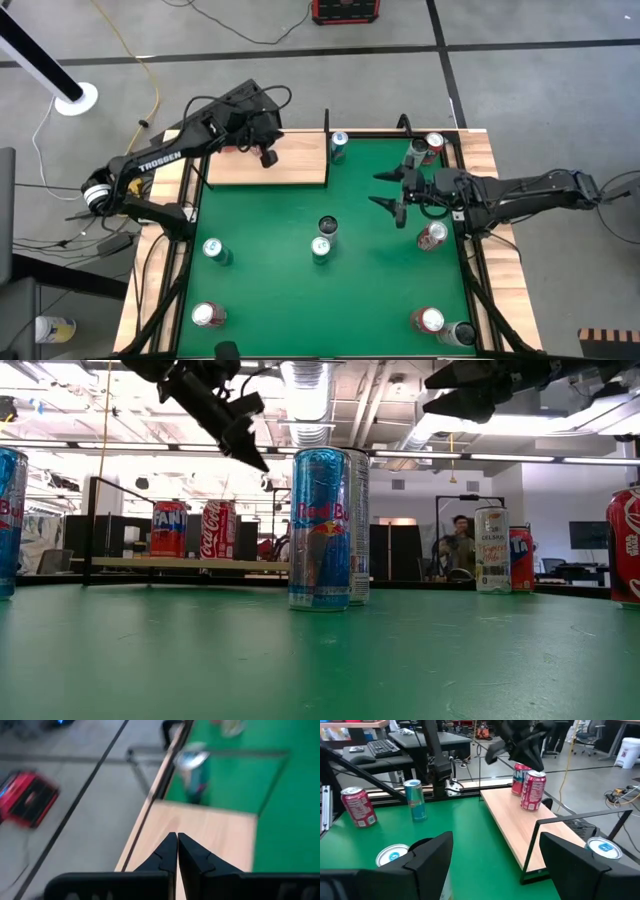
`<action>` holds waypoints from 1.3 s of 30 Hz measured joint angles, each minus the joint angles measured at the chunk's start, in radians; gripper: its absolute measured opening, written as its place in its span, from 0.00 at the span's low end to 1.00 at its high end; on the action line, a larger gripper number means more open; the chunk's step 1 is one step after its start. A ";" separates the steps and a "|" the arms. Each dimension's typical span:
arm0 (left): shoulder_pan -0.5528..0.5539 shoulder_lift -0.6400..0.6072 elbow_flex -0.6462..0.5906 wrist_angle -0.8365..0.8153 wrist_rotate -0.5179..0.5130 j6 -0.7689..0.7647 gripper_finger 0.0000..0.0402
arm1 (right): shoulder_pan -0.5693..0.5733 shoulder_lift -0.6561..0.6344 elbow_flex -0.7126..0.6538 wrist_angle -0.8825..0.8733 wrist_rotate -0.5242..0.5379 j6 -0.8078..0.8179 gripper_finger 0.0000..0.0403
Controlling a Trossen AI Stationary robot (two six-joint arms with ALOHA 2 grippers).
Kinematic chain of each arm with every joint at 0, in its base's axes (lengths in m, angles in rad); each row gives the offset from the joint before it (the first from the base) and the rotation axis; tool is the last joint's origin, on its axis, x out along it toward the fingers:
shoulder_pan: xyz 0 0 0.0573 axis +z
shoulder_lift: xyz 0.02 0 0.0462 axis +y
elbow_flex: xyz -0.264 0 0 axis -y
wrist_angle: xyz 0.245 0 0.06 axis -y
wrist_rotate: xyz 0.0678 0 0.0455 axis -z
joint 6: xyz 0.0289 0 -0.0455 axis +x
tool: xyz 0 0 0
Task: Place canned beverage on shelf
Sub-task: Put the bottom right red and white soda can on the shelf
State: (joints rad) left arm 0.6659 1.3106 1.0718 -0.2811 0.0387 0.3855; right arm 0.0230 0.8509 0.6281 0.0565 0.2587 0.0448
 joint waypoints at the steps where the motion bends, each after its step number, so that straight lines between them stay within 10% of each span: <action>1: 0.001 0.000 0.000 -0.013 -0.022 0.000 0.00 | 0.003 0.000 0.000 -0.001 -0.001 0.000 0.80; 39: 0.058 0.127 -0.047 -0.043 -0.315 0.103 0.00 | -0.047 0.007 0.000 -0.003 -0.022 -0.123 0.80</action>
State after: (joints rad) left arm 0.7240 1.4376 1.0248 -0.3243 -0.2763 0.4888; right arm -0.0242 0.8581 0.6281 0.0536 0.2367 -0.0782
